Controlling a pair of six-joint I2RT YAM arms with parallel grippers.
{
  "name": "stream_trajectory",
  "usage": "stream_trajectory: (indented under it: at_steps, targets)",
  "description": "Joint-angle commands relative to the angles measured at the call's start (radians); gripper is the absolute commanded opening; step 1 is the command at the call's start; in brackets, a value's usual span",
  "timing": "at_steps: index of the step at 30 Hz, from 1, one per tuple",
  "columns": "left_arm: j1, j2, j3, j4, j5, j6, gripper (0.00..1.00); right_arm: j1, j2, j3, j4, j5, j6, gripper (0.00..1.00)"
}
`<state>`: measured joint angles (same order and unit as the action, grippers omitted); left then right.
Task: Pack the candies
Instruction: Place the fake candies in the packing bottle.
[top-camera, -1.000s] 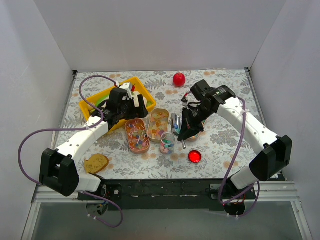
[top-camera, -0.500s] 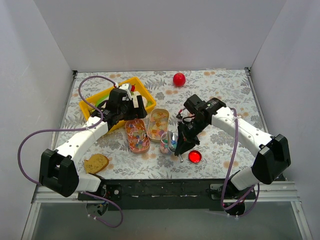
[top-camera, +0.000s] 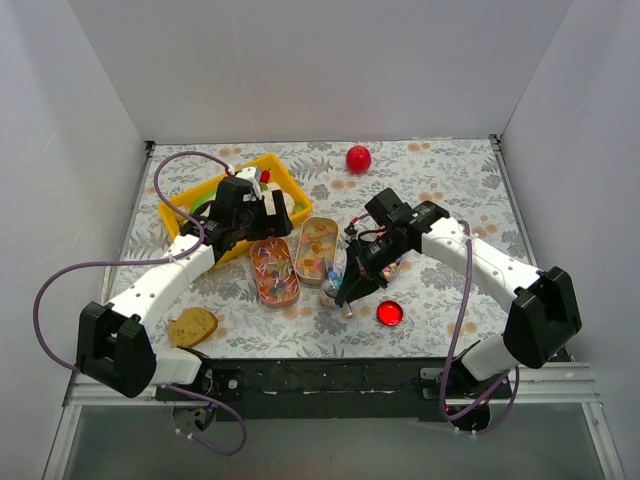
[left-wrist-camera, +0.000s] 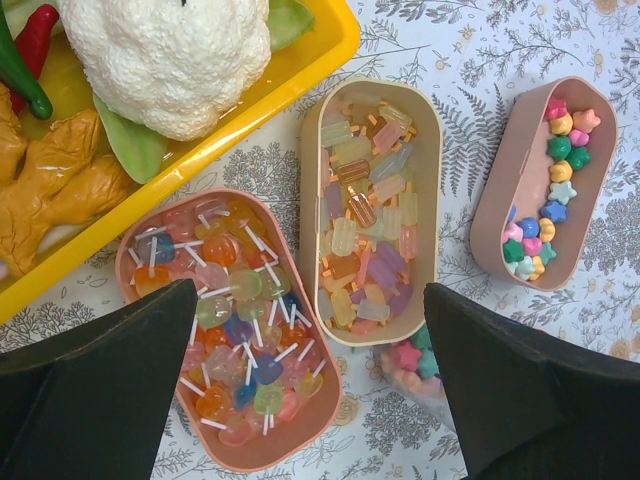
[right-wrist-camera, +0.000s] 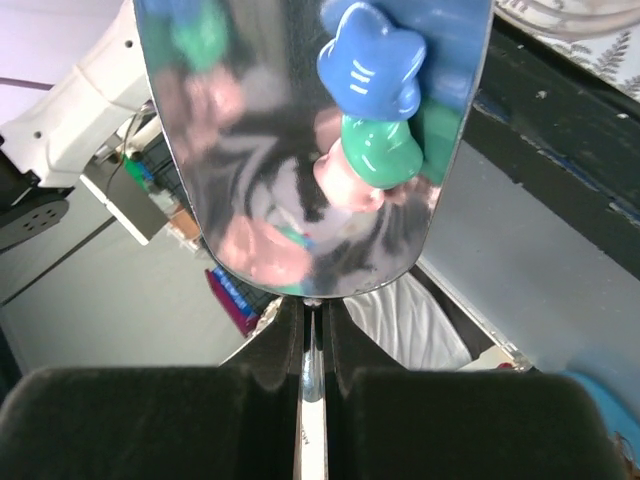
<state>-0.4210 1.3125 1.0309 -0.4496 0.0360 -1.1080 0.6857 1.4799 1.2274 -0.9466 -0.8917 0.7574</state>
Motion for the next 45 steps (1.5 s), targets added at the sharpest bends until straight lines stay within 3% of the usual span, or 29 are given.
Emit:
stream_trajectory:
  at_steps: [1, 7, 21, 25, 27, 29, 31, 32, 35, 39, 41, 45]
  targets:
    - [0.005, -0.048, -0.008, -0.014, -0.021, -0.003, 0.98, 0.002, -0.038, -0.084, 0.148, -0.121, 0.104, 0.01]
    - [0.005, -0.055, -0.022, -0.014, -0.019, -0.001, 0.98, 0.002, -0.104, -0.216, 0.296, -0.174, 0.258, 0.01]
    - [0.005, -0.039, -0.005, -0.017, -0.013, -0.004, 0.98, 0.002, -0.187, -0.35, 0.709, -0.237, 0.603, 0.01]
    - [0.005, -0.039, -0.003, -0.018, -0.007, -0.006, 0.98, 0.002, -0.242, -0.451, 0.998, -0.242, 0.817, 0.01]
    - [0.005, -0.038, -0.003, -0.015, 0.004, -0.004, 0.98, 0.002, -0.262, -0.482, 1.054, -0.237, 0.882, 0.01]
    - [0.005, -0.032, 0.0, -0.012, 0.027, -0.001, 0.98, 0.0, -0.259, -0.459, 0.978, -0.236, 0.84, 0.01]
    - [0.005, -0.022, 0.009, -0.008, 0.047, 0.003, 0.98, -0.003, -0.234, -0.366, 0.851, -0.222, 0.681, 0.01]
    - [0.005, -0.019, 0.012, -0.006, 0.067, 0.007, 0.98, -0.006, -0.219, -0.324, 0.7, -0.217, 0.606, 0.01]
    - [0.005, -0.01, 0.024, -0.006, 0.094, 0.011, 0.98, -0.014, -0.143, -0.122, 0.454, -0.167, 0.316, 0.01]
    - [0.005, -0.01, 0.031, -0.008, 0.105, 0.008, 0.98, -0.017, -0.026, 0.121, 0.081, 0.006, 0.021, 0.01]
    - [0.005, -0.003, 0.037, -0.009, 0.123, 0.011, 0.98, -0.02, 0.003, 0.223, 0.002, 0.086, -0.081, 0.01]
    - [0.005, 0.033, 0.035, 0.002, 0.163, -0.003, 0.95, -0.029, 0.043, 0.29, -0.081, 0.266, -0.13, 0.01]
